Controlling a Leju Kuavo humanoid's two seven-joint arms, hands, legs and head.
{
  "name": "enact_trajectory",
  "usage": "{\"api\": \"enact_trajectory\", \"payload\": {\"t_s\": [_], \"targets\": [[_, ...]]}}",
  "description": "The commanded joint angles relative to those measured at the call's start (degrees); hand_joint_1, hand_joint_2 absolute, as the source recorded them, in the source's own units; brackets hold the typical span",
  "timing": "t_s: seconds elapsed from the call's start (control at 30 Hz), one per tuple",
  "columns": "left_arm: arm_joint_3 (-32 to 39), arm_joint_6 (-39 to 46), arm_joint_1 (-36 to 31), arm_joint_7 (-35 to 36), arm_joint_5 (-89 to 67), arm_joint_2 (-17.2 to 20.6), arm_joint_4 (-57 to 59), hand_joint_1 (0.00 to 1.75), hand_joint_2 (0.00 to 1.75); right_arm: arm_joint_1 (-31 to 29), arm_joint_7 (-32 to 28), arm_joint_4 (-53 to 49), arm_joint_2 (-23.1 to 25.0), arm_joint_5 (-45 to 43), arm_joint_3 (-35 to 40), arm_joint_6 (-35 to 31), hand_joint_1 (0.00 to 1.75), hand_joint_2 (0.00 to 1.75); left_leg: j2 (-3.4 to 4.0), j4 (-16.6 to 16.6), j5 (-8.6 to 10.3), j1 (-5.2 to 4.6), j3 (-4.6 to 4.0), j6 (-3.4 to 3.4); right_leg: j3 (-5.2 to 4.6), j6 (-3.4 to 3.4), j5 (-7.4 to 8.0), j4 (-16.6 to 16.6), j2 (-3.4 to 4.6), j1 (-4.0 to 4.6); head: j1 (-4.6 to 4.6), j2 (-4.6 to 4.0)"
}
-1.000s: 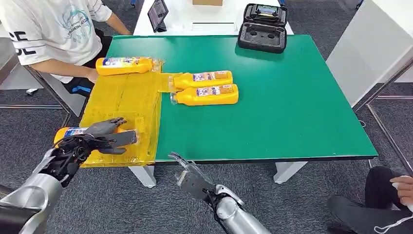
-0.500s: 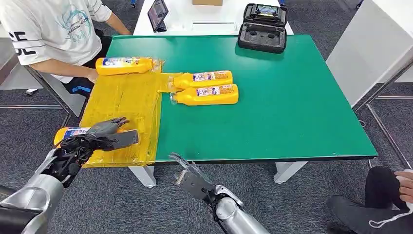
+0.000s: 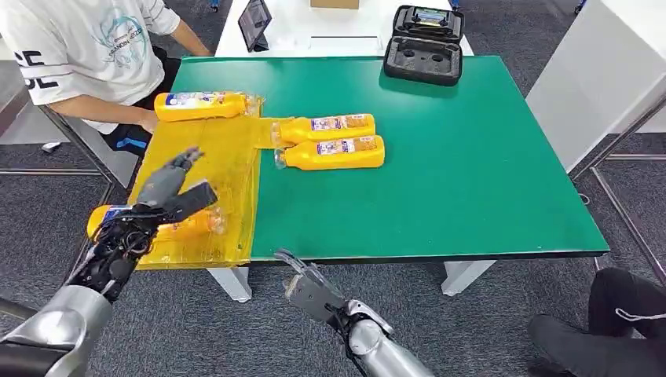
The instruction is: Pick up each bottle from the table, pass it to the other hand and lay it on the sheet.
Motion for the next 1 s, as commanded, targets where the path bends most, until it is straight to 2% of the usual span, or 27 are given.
{"api": "enact_trajectory", "payload": {"t_s": [0.03, 0.07, 0.2, 0.3, 0.33, 0.4, 0.43, 0.47, 0.5, 0.53, 0.57, 0.6, 0.63, 0.67, 0.7, 0.73, 0.77, 1.0], "targets": [[8.17, 2.07, 3.28, -2.61, 5.28, -4.26, -8.46, 0.00, 0.00, -1.22, -0.48, 1.94, -0.30, 0.04, -0.59, 0.34, 0.00, 0.00, 0.05, -0.02, -0.08, 0.08, 0.21, -0.10, 0.24, -0.09, -0.04, -0.08, 0.04, 0.09, -0.02, 0.00], [10.28, 2.76, 4.60, -5.97, 10.37, -5.16, -10.16, 0.00, 1.75, -1.44, -1.37, 1.90, -0.33, 0.04, -0.21, 0.60, 0.00, 0.00, 0.04, -0.03, -0.04, 0.06, 0.14, -0.08, 0.15, -0.08, -0.02, -0.06, 0.03, 0.07, -0.02, 0.00], [13.69, 2.43, 14.52, -14.37, 31.65, -8.88, -24.04, 0.00, 1.75, -0.79, -8.56, -1.59, -0.46, -2.89, -0.60, -2.26, 0.00, 0.00, 0.10, -0.09, -0.07, 0.03, 0.24, -0.09, 0.21, -0.08, -0.04, -0.11, 0.07, 0.05, -0.02, 0.00], [11.52, 1.59, 20.84, -15.76, 44.22, -11.05, -31.53, 0.00, 1.75, 2.02, -11.20, -7.58, -0.93, -5.95, -1.36, -6.68, 0.00, 0.00, 0.06, -0.06, -0.05, -0.02, 0.12, -0.03, 0.08, -0.03, -0.04, -0.07, 0.02, -0.01, -0.04, 0.00], [10.65, 1.28, 22.36, -16.22, 47.87, -11.58, -33.36, 0.00, 1.75, 2.83, -12.02, -9.40, -1.15, -5.90, -1.13, -8.91, 0.00, 1.75, 0.07, -0.07, -0.11, 0.02, 0.23, -0.06, 0.22, -0.05, -0.08, -0.12, 0.03, 0.03, -0.02, 0.00], [8.16, 1.72, 25.10, -16.81, 51.41, -12.21, -36.38, 0.00, 1.75, 4.41, -12.63, -12.93, -1.32, -6.88, -0.89, -11.71, 0.00, 1.75, 0.01, -0.06, -0.13, 0.01, 0.24, -0.05, 0.24, -0.04, -0.12, -0.11, -0.02, 0.02, -0.02, 0.00], [7.34, 2.53, 26.29, -17.14, 52.30, -12.83, -37.65, 0.26, 1.75, 5.24, -12.63, -14.82, -1.35, -6.78, -0.89, -13.78, 0.00, 1.75, 0.00, -0.04, -0.06, -0.01, 0.08, -0.03, 0.07, -0.02, -0.06, -0.08, -0.02, 0.00, -0.02, 0.00], [6.05, 2.66, 27.83, -17.22, 53.45, -13.23, -39.25, 1.75, 1.75, 6.37, -12.63, -17.13, -1.47, -7.79, -1.02, -15.47, 0.30, 1.75, 0.01, -0.03, -0.13, 0.02, 0.17, -0.06, 0.18, -0.04, -0.11, -0.10, -0.02, 0.04, -0.02, 0.00], [5.18, 3.46, 28.97, -17.63, 53.63, -13.51, -40.38, 1.75, 1.75, 7.12, -12.63, -18.72, -1.89, -8.28, -0.57, -16.11, 1.75, 1.75, -0.02, -0.02, -0.13, 0.00, 0.11, -0.02, 0.13, -0.03, -0.10, -0.12, -0.05, 0.02, -0.02, 0.00], [4.04, 6.75, 31.08, -17.75, 51.68, -13.79, -43.61, 1.75, 1.75, 8.50, -12.63, -21.65, -2.24, -8.51, -0.44, -18.21, 1.75, 1.75, 0.02, -0.03, -0.18, 0.03, 0.23, -0.06, 0.24, -0.07, -0.14, -0.14, -0.02, 0.05, -0.04, 0.00], [3.62, 7.38, 31.57, -17.75, 51.33, -13.72, -44.25, 0.58, 1.75, 8.82, -12.63, -22.27, -2.33, -8.61, -0.38, -18.59, 1.75, 1.75, -0.04, -0.02, -0.11, -0.02, 0.05, -0.02, 0.08, -0.04, -0.09, -0.12, -0.08, 0.01, -0.02, 0.00], [2.88, 9.98, 33.33, -17.75, 49.86, -13.83, -46.29, 0.00, 1.75, 9.55, -12.63, -23.43, -2.57, -7.87, -0.05, -20.49, 0.00, 1.75, -0.05, -0.01, -0.18, 0.00, 0.17, -0.04, 0.20, -0.06, -0.15, -0.15, -0.08, 0.03, -0.02, 0.00], [1.79, 10.22, 35.00, -17.75, 49.52, -13.58, -47.42, 0.00, 1.75, 10.15, -12.63, -24.62, -2.80, -7.67, 0.57, -20.77, 0.00, 1.75, 0.01, -0.01, -0.14, -0.04, 0.06, -0.02, 0.07, -0.04, -0.10, -0.12, -0.02, -0.02, -0.02, 0.00], [2.38, 9.72, 36.68, -17.75, 52.21, -14.55, -48.45, 0.00, 1.75, 10.54, -12.63, -24.98, -2.86, -7.77, 1.02, -20.94, 1.75, 1.75, 0.03, -0.01, -0.18, -0.01, 0.15, -0.04, 0.16, -0.07, -0.12, -0.14, 0.00, 0.01, -0.02, 0.00], [2.38, 9.72, 36.68, -17.75, 52.21, -14.55, -48.45, 1.41, 1.75, 10.54, -12.63, -24.98, -2.86, -7.77, 1.02, -20.94, 1.75, 1.75, 0.08, -0.03, -0.15, -0.05, 0.07, -0.02, 0.05, -0.04, -0.07, -0.13, 0.06, -0.03, -0.02, 0.00], [1.89, 9.90, 37.85, -17.75, 51.89, -14.50, -48.39, 0.30, 1.75, 10.55, -12.63, -24.36, -2.64, -6.61, 1.57, -22.19, 0.00, 1.75, 0.10, -0.04, -0.22, -0.02, 0.21, -0.06, 0.20, -0.07, -0.12, -0.16, 0.07, 0.00, -0.04, 0.00], [2.14, 10.71, 38.34, -17.75, 51.57, -14.79, -48.90, 0.00, 1.75, 10.49, -12.63, -24.01, -2.53, -6.67, 2.12, -21.78, 0.00, 1.75, 0.06, -0.04, -0.17, -0.03, 0.11, -0.05, 0.11, -0.06, -0.09, -0.14, 0.03, -0.01, -0.02, 0.00], [2.29, 10.62, 38.07, -17.75, 51.70, -14.68, -48.65, 0.00, 1.75, 10.42, -12.63, -23.84, -2.37, -6.61, 2.27, -21.92, 0.00, 1.75, -0.01, -0.04, -0.15, 0.00, 0.13, -0.08, 0.13, -0.09, -0.08, -0.15, -0.04, 0.03, -0.04, 0.00]]}}
